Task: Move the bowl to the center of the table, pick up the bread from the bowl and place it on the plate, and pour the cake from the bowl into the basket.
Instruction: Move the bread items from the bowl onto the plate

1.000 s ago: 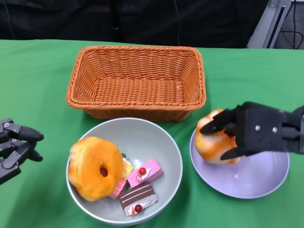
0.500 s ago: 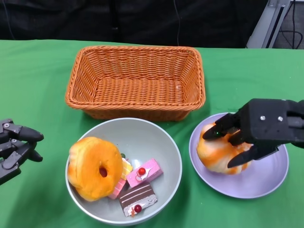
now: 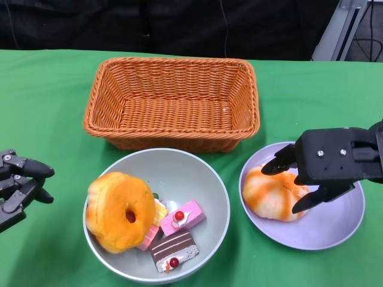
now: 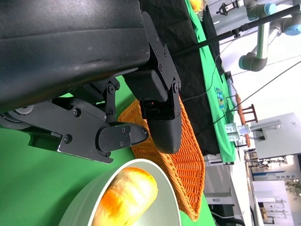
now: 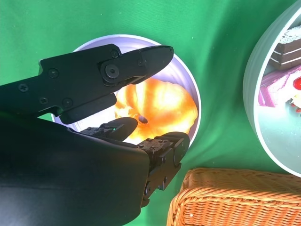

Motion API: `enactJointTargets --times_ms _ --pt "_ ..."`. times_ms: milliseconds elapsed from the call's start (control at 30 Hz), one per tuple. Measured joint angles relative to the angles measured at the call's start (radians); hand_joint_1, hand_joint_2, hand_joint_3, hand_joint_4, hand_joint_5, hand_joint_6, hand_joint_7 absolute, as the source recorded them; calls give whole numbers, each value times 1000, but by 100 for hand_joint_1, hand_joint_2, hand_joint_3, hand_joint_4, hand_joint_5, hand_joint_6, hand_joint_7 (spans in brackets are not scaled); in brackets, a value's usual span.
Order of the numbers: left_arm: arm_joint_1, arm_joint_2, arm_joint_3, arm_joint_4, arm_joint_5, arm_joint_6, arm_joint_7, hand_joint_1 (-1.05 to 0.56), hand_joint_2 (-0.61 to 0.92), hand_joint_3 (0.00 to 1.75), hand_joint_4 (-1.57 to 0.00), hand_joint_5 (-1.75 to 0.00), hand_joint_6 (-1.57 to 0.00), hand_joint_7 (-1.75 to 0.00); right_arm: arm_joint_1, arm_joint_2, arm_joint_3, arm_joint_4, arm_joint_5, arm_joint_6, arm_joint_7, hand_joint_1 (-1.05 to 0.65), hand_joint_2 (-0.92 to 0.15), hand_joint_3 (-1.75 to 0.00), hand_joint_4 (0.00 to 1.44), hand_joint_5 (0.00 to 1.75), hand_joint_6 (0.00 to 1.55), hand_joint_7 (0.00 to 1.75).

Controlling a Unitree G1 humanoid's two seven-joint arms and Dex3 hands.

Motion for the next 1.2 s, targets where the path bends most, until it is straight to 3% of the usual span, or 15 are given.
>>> enactJointTargets --times_ms 367,500,633,767,900,1133,1200 --pt "0 1 0 1 -1 -2 -8 -5 84 50 -77 -131 -93 -77 0 0 -1 -5 -6 7 -3 -65 -92 -10 64 9 24 1" --pt "0 1 0 1 -1 -2 -9 -6 84 50 -77 -130 -93 -77 2 2 -23 -13 18 5 -27 -66 -92 -11 59 6 29 3" --pt "-1 1 0 1 -2 -2 -12 -7 83 50 -77 -130 -94 -76 31 27 -92 -55 102 -38 -86 -71 -92 -13 58 4 34 4" --pt "-2 2 1 2 -3 -2 -17 -8 83 49 -77 -129 -94 -75 59 55 -113 -97 169 -76 -116 -72 -92 -14 57 3 35 4" --pt "-1 2 1 2 -2 -2 -16 -7 84 49 -77 -130 -94 -75 69 113 -166 -146 348 -50 -91 -74 -92 -11 57 3 39 4" --pt "-1 2 2 2 -1 -2 -16 -7 84 48 -77 -130 -94 -75 68 130 -168 -167 420 -31 -91 -76 -92 -10 58 3 42 4" --pt "-2 3 1 6 1 -2 -16 -7 84 47 -77 -129 -94 -75 63 170 -159 -166 447 -29 -93 -77 -92 -9 58 3 43 4"
